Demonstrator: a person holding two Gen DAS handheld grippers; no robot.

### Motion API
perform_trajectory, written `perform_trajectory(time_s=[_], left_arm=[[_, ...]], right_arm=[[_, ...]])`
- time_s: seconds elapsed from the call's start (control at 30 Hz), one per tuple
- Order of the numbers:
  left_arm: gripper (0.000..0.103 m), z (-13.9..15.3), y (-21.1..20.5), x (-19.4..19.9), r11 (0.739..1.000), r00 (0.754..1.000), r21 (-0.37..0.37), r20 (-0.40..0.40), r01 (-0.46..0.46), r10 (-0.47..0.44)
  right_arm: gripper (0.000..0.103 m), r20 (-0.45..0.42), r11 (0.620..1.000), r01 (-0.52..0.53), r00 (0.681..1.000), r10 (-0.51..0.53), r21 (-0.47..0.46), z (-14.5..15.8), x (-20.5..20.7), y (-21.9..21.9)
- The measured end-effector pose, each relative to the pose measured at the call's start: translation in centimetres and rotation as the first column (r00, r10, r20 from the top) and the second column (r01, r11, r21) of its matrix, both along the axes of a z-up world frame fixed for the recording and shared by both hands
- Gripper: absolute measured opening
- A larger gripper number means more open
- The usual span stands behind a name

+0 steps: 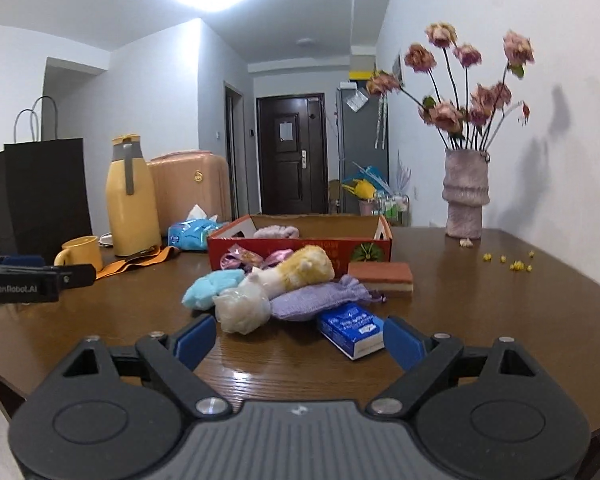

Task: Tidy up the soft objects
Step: 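Withdraw both tools from the box back toward the pile, then grasp the blue tissue pack with the right tool, then carry the blue tissue pack into the box and release it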

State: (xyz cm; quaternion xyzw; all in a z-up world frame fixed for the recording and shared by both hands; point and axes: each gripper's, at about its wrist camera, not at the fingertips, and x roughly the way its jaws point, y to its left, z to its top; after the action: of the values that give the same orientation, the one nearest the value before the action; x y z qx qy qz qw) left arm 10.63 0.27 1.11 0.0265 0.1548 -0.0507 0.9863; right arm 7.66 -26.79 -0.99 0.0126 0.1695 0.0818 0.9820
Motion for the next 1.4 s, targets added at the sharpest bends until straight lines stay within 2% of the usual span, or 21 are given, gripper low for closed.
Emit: perform_trajectory(time_s=[0.17,0.37,0.43,0.67,0.7,0.73,0.8,0.9,0.97,1.07,1.13,1.23,1.3,1.33,1.37,1.4], left_arm=[[0.103,-1.2,-1.6,2.6,0.999,0.998,0.027,-0.049,0.035,-0.034],[0.103,-2.1,-4.5,6.4,0.988,0.987,0.054,-0.074,0.145,-0.141],[0.103,-2.3,-5.3,8.0,0.985,0.982,0.037,-0.089,0.169,-0.165],[0.103,-2.3,-7.0,11.1,0.976,0.974,0.047,-0.09,0.212,-0.208],[0.103,-2.4,-6.9,11.3,0.977,0.975,0.048,-0.093,0.209,-0.204],[0.103,-2.6,-6.9,11.4,0.978,0.976,0.05,-0.1,0.2,-0.195],[0.103,-2.9,-6.8,11.7,0.982,0.977,0.053,-0.124,0.184,-0.176],[0.103,-3.6,-6.4,11.2,0.984,0.974,0.036,-0.155,0.175,-0.168],[0.103,-3.7,-6.0,10.5,0.984,0.97,0.015,-0.169,0.179,-0.174],[0.103,-3.8,-5.1,9.2,0.978,0.956,-0.061,-0.206,0.201,-0.209],[0.102,-4.2,-4.6,8.5,0.965,0.935,-0.134,-0.25,0.224,-0.251],[0.094,-4.6,-4.2,8.0,0.96,0.922,-0.19,-0.293,0.204,-0.254],[0.081,-4.8,-3.9,7.8,0.96,0.922,-0.212,-0.303,0.181,-0.241],[0.068,-5.0,-3.7,7.8,0.959,0.92,-0.227,-0.313,0.17,-0.237],[0.059,-5.2,-3.7,7.9,0.954,0.915,-0.246,-0.322,0.169,-0.245],[0.057,-5.4,-3.6,8.0,0.948,0.906,-0.267,-0.334,0.172,-0.259]], right_arm=[[0.089,-0.033,1.0,0.005,0.999,-0.005,0.001,-1.1,3.1,-0.7],[0.085,-0.094,0.999,0.037,0.995,-0.037,-0.007,-2.3,8.5,-2.1],[0.079,-0.133,0.999,0.043,0.99,-0.046,-0.03,-2.6,10.7,-2.3],[0.078,-0.205,0.994,0.025,0.978,-0.047,-0.106,-4.3,15.4,-2.5],[0.073,-0.212,0.994,0.024,0.976,-0.046,-0.104,-4.5,15.7,-2.6],[0.064,-0.225,0.995,0.02,0.973,-0.042,-0.101,-4.7,16.0,-2.7],[0.062,-0.224,0.995,0.01,0.974,-0.033,-0.101,-4.8,15.9,-2.9],[0.059,-0.222,0.994,-0.058,0.974,0.035,-0.097,-4.8,14.2,-2.9],[0.059,-0.221,0.983,-0.154,0.967,0.129,-0.1,-4.9,12.0,-2.5],[0.059,-0.216,0.947,-0.309,0.934,0.285,-0.086,-5.0,8.9,-0.9],[0.062,-0.205,0.918,-0.39,0.906,0.37,-0.066,-5.2,7.8,0.8],[0.065,-0.192,0.905,-0.414,0.9,0.392,-0.092,-5.5,7.5,2.5],[0.065,-0.184,0.909,-0.398,0.909,0.373,-0.123,-5.0,7.0,2.7],[0.066,-0.18,0.917,-0.383,0.915,0.361,-0.109,-4.6,6.7,2.2],[0.066,-0.184,0.931,-0.357,0.923,0.338,-0.08,-4.3,6.5,1.6],[0.065,-0.193,0.946,-0.323,0.931,0.311,-0.035,-4.1,6.3,0.7]])
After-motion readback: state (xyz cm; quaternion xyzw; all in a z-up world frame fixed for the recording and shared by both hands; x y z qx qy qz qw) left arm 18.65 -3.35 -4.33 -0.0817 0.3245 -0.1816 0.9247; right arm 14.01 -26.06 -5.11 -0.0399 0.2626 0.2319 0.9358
